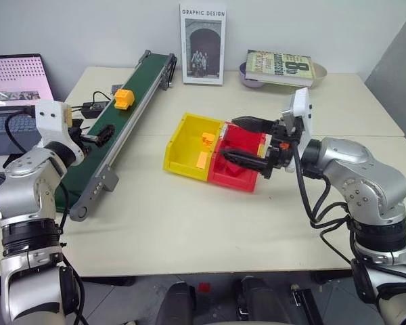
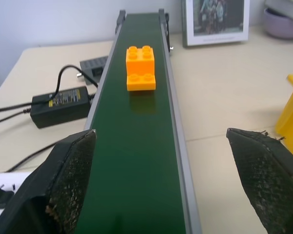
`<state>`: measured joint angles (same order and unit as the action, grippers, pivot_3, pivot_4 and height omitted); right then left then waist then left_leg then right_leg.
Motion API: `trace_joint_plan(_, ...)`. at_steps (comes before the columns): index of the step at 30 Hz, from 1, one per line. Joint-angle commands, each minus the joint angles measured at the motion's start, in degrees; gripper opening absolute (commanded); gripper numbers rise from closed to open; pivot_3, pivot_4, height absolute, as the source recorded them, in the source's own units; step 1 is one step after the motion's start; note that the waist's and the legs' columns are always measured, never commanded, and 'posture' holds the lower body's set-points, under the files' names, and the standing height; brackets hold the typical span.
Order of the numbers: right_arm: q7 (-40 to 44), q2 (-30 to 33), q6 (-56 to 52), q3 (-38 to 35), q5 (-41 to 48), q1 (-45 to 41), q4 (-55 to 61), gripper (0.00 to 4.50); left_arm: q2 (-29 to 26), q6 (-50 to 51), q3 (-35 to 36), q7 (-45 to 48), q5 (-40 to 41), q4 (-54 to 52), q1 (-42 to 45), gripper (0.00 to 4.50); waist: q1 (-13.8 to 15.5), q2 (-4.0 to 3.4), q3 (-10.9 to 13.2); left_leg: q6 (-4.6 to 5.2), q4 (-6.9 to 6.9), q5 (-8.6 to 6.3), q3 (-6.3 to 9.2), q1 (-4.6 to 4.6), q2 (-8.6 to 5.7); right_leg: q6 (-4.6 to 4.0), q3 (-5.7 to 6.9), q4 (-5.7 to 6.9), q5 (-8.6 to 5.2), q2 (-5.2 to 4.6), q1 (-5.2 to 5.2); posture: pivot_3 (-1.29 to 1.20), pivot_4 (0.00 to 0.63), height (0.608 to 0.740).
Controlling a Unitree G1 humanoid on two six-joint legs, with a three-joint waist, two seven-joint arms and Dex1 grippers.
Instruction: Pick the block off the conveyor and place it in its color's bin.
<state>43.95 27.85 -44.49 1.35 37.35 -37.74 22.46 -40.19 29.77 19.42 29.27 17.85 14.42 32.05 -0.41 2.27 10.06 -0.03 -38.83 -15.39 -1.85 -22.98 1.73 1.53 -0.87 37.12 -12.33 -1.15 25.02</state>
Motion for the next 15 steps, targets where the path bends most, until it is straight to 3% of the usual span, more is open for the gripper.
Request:
trace_joint_plan(1,-0.28,1.07,0.09,-1.11,1.15,-0.13,2.85,4.5,-0.55,-1.43,1.35,-1.4,0.01,-0.56,1.19,4.46,0.01,0.0,0.0,0.0,0.0,0.0,-0.01,0.0,0.0,0.0,0.0,0.0,0.0,0.0,0.0,0.0,0.15,0.74)
trace_joint_plan(15,-0.01,2.0,-1.34,-1.06,2.78,-1.05,2.96,4.5,-1.44,-1.14,0.75,-2.41,-1.01,1.5,1.38,4.46,0.04,0.0,0.0,0.0,0.0,0.0,0.0,0.0,0.0,0.0,0.0,0.0,0.0,-0.02,0.0,0.0,0.15,0.74)
